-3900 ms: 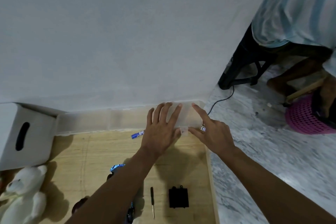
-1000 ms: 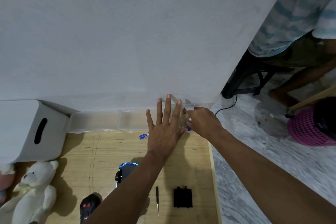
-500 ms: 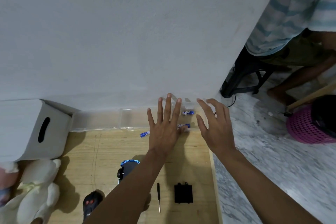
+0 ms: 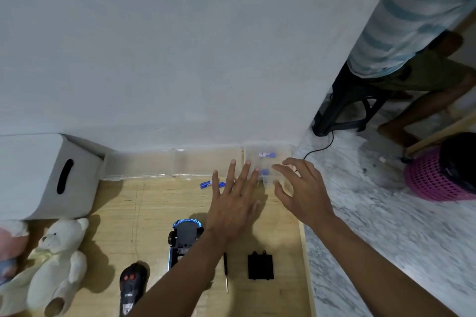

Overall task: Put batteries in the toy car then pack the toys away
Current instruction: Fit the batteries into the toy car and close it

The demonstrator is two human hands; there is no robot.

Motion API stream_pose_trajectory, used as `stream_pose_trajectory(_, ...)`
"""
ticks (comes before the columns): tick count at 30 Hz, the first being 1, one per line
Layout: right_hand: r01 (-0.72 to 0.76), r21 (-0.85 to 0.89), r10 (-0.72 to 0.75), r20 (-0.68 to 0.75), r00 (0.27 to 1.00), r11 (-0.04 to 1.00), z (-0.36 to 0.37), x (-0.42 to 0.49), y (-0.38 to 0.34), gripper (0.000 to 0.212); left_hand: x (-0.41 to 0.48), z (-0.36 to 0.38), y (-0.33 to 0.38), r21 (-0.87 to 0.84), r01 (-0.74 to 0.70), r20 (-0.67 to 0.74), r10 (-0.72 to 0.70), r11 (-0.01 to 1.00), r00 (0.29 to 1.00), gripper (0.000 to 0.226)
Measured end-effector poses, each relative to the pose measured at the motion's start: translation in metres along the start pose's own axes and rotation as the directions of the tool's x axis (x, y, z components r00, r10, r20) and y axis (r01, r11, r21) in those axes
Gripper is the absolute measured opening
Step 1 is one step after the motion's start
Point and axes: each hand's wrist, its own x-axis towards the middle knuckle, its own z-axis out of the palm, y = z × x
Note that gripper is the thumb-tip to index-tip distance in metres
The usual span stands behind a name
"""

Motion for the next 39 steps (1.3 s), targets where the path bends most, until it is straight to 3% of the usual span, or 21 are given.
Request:
stream_pose_trajectory(13, -0.035, -0.176, 0.035, -0.007, 0.999, 0.984, 0.001, 0.01, -0.013, 0.032, -0.002, -0.011, 0.005, -0.041, 0.038, 0.111, -0.033, 0.998, 0.993, 0.065)
stream_pose_trajectory(18, -0.041, -0.391, 0.095, 0.121, 0.988, 0.92, -0.007, 0.018, -0.029, 0.04, 0.003, -0.04, 0.001, -0.156, 0.041, 0.258, 0.0, 0.987, 0.966, 0.071)
stream_pose_trajectory(21, -0.052, -0.384, 0.114, 0.14, 0.984, 0.922, -0.018, 0.025, -0.052, 0.039, -0.006, -0.069, -0.024, -0.271, 0.07, 0.301, 0.015, 0.96, 0.954, 0.082)
stream_pose_trajectory(23, -0.006, -0.242, 0.042, 0.143, 0.989, 0.97, -0.023, 0.021, -0.068, 0.035, -0.022, -0.079, -0.047, -0.387, 0.109, 0.227, -0.019, 0.916, 0.974, 0.078)
stream_pose_trajectory(26, 0.096, -0.038, -0.081, 0.281, 0.956, 0.995, -0.022, 0.006, -0.094, 0.031, -0.065, -0.082, -0.085, -0.55, 0.163, 0.148, -0.096, 0.819, 0.984, 0.068)
stream_pose_trajectory(28, 0.116, 0.034, -0.12, 0.388, 0.914, 0.993, -0.015, -0.003, -0.11, 0.029, -0.099, -0.076, -0.105, -0.591, 0.235, 0.207, -0.136, 0.772, 0.969, 0.07)
stream_pose_trajectory(31, 0.047, 0.044, -0.064, 0.515, 0.855, 0.998, 0.0, -0.008, -0.131, 0.028, -0.142, -0.068, -0.125, -0.637, 0.353, 0.343, -0.158, 0.685, 0.926, 0.086)
stream_pose_trajectory(34, -0.033, 0.043, 0.001, 0.587, 0.81, 0.999, 0.018, -0.007, -0.146, 0.033, -0.165, -0.062, -0.127, -0.689, 0.479, 0.524, -0.082, 0.544, 0.848, 0.106)
stream_pose_trajectory(37, -0.042, 0.053, -0.002, 0.638, 0.77, 0.998, 0.036, -0.007, -0.156, 0.042, -0.174, -0.046, -0.123, -0.727, 0.496, 0.553, -0.024, 0.475, 0.833, 0.123)
stream_pose_trajectory(39, -0.055, 0.037, 0.02, 0.623, 0.782, 0.998, 0.046, -0.008, -0.161, 0.036, -0.173, -0.038, -0.122, -0.742, 0.508, 0.562, -0.007, 0.438, 0.827, 0.128)
